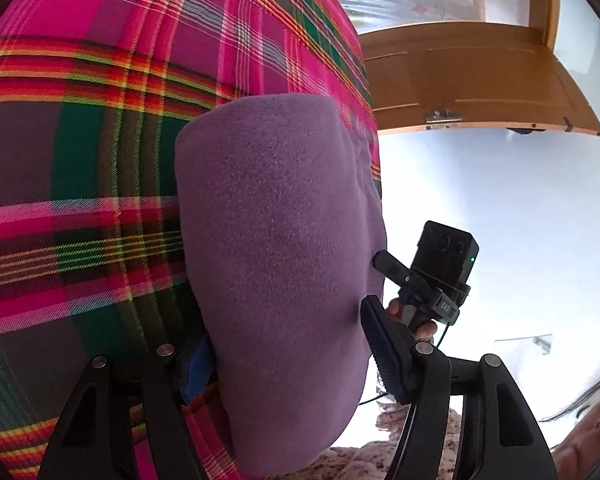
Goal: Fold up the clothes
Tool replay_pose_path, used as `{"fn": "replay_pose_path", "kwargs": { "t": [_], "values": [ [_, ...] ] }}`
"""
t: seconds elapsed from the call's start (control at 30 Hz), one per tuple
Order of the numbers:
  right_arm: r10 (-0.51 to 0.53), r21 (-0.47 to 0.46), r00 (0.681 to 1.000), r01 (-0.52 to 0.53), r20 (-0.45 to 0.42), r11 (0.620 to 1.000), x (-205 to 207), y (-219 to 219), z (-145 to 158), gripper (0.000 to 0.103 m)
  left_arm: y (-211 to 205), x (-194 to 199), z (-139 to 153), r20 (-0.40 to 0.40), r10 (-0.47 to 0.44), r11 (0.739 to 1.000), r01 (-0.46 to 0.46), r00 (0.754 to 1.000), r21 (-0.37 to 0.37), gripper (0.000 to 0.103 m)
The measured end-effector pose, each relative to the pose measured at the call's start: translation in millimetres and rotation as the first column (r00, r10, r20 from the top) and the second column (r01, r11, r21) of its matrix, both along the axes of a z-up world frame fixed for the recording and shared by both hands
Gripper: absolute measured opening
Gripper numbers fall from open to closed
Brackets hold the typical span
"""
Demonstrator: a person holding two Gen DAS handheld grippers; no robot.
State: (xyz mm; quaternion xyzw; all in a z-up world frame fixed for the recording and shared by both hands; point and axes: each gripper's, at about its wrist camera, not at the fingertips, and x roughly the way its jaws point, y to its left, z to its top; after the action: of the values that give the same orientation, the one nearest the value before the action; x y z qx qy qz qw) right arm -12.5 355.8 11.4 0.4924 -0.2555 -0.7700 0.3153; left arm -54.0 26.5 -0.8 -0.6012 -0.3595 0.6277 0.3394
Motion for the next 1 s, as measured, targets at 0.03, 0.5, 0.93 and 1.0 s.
{"fn": "replay_pose_path", "kwargs": {
  "t": [0.03,0.5,0.93,1.0],
  "values": [
    [-0.006,-0.001,1.0,0.006,0.001,1.0,1,0,0,0.06,-1,2,0,0.0,-0.001,1.0,0.001,1.0,0.0,0.068],
    [-0.095,0.136,0.995,0.099,-0.037,0.986,1,-28,9,0.051,-15,8,-5,0.024,0.034,0.999,-0.034,0.999,0.009,0.052],
    [-0.17,0.363,0.976,0.209,-0.137,0.908,13,-54,15,0.043,-23,11,-8,0.013,0.046,0.999,-0.046,0.999,0.006,0.039],
    [-0.176,0.394,0.973,0.222,-0.149,0.892,15,-60,17,0.039,-20,7,-10,0.016,0.048,0.999,-0.048,0.999,0.006,0.038]
  ]
}}
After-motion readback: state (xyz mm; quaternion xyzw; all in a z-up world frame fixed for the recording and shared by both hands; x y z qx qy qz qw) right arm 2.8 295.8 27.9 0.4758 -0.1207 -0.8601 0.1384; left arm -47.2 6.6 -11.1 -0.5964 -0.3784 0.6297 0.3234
